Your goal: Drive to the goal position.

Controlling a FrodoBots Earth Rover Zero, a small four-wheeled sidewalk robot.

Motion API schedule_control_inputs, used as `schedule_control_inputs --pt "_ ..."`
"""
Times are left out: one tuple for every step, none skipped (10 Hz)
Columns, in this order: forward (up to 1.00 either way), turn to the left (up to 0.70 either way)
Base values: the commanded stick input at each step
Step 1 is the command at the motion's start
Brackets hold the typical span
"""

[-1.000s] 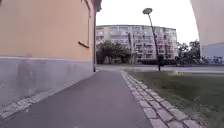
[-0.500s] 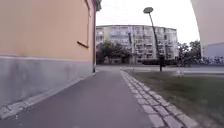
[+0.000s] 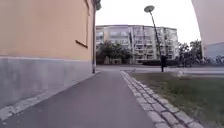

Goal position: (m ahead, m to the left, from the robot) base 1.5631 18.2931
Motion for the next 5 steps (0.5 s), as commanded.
schedule_control_inputs --pt "0.45 0.0" --pt "0.45 0.0" --pt "0.45 0.0" --pt "0.45 0.0" --pt "0.45 0.0"
